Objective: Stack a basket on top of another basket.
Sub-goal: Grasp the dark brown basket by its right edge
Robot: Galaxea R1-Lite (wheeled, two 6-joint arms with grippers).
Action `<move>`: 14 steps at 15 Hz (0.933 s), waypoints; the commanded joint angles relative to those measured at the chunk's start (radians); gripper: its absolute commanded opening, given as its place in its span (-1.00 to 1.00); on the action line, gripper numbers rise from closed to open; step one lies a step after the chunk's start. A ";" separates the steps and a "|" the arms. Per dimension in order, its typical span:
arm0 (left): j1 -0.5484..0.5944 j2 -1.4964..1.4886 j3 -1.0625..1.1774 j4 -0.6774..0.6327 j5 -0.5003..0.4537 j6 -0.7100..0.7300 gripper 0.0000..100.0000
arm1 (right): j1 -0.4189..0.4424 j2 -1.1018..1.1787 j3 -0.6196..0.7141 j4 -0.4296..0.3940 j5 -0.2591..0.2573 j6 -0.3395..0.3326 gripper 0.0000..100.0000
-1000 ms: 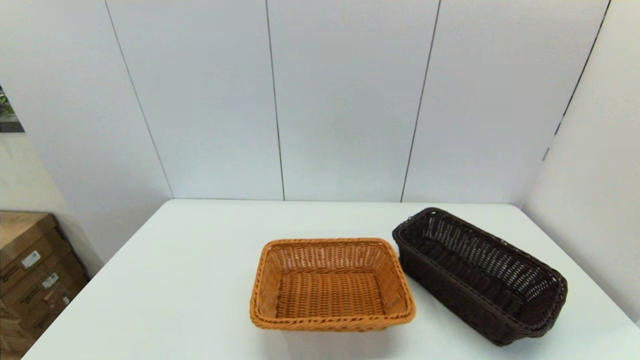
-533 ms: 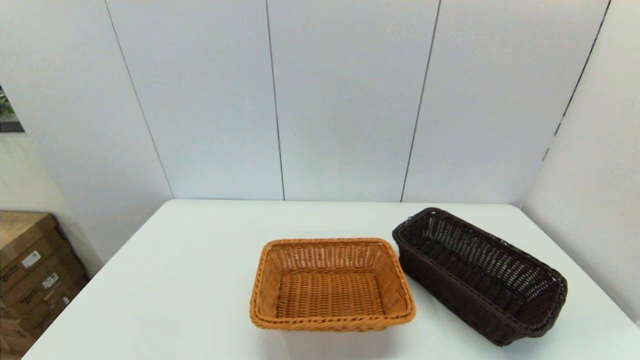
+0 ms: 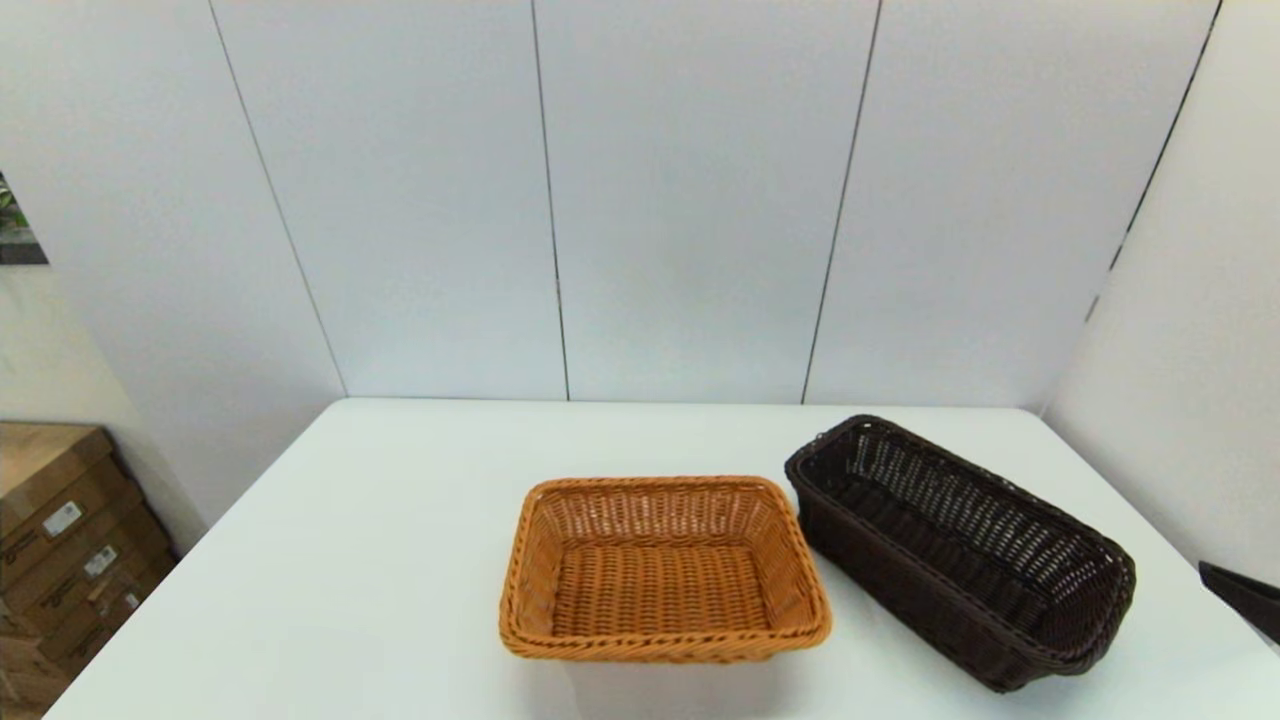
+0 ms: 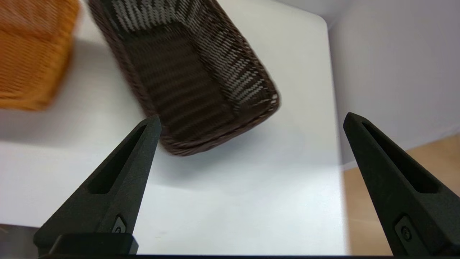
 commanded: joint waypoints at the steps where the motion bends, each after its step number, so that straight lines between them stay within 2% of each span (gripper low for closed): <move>1: 0.001 0.000 0.002 0.000 0.000 0.000 1.00 | -0.019 0.285 -0.158 0.061 0.007 -0.054 1.00; 3: 0.001 0.000 0.002 0.000 0.000 0.000 1.00 | -0.015 0.399 -0.284 0.156 0.009 -0.052 1.00; 4: 0.001 0.000 0.002 0.000 0.000 0.000 1.00 | -0.006 0.474 -0.358 0.233 0.007 -0.047 1.00; 6: 0.001 0.000 0.002 0.000 0.000 0.000 1.00 | 0.003 0.578 -0.445 0.302 0.000 -0.012 1.00; 8: 0.001 0.000 0.002 0.000 0.000 0.000 1.00 | 0.026 0.652 -0.506 0.351 -0.014 0.115 1.00; 9: 0.001 0.000 0.002 0.000 0.000 0.000 1.00 | 0.049 0.689 -0.546 0.405 -0.042 0.204 1.00; 10: 0.001 0.000 0.002 0.000 0.000 0.000 1.00 | 0.077 0.741 -0.606 0.497 -0.085 0.327 1.00; 12: 0.001 0.000 0.002 0.000 0.000 0.000 1.00 | 0.101 0.824 -0.717 0.638 -0.125 0.488 1.00; 14: 0.001 0.000 0.002 0.000 0.000 0.000 1.00 | 0.113 0.882 -0.786 0.684 -0.152 0.601 1.00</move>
